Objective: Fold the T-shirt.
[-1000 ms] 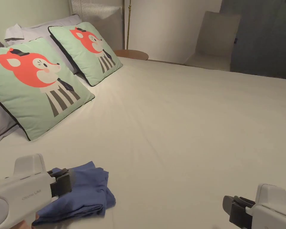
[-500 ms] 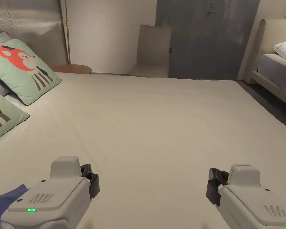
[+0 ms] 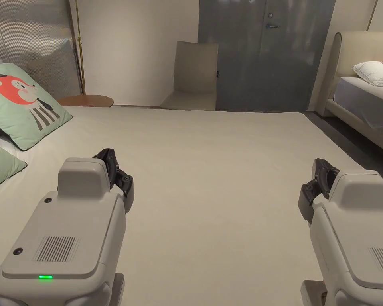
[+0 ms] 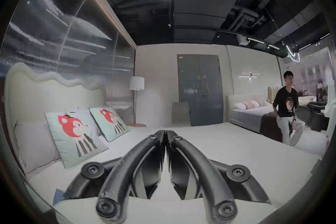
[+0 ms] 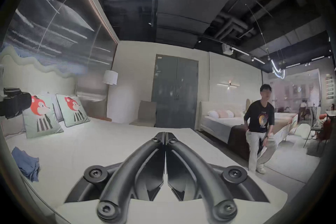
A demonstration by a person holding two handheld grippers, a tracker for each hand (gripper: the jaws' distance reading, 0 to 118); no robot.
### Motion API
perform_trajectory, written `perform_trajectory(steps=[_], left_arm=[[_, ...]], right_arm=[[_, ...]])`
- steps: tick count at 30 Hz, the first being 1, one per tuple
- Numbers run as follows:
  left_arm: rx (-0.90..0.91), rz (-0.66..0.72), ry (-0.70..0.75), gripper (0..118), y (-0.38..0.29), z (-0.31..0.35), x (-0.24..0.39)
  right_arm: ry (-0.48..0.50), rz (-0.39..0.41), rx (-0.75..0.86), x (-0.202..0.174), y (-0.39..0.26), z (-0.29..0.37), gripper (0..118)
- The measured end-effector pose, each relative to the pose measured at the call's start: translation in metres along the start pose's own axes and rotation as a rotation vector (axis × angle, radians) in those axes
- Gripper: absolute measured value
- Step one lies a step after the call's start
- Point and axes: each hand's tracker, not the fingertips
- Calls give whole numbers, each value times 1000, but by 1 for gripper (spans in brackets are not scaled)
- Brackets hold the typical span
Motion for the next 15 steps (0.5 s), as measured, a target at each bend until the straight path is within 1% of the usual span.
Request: perform_trajectory(steps=[9,15], left_arm=[[-36,5,4,0,-7,-5,0],[-34,10,3,0,-8,-6,3]], right_arm=[[13,-4,-23,-3,-4,-5,0],[19,10,-31,-5,-4,-7,0]])
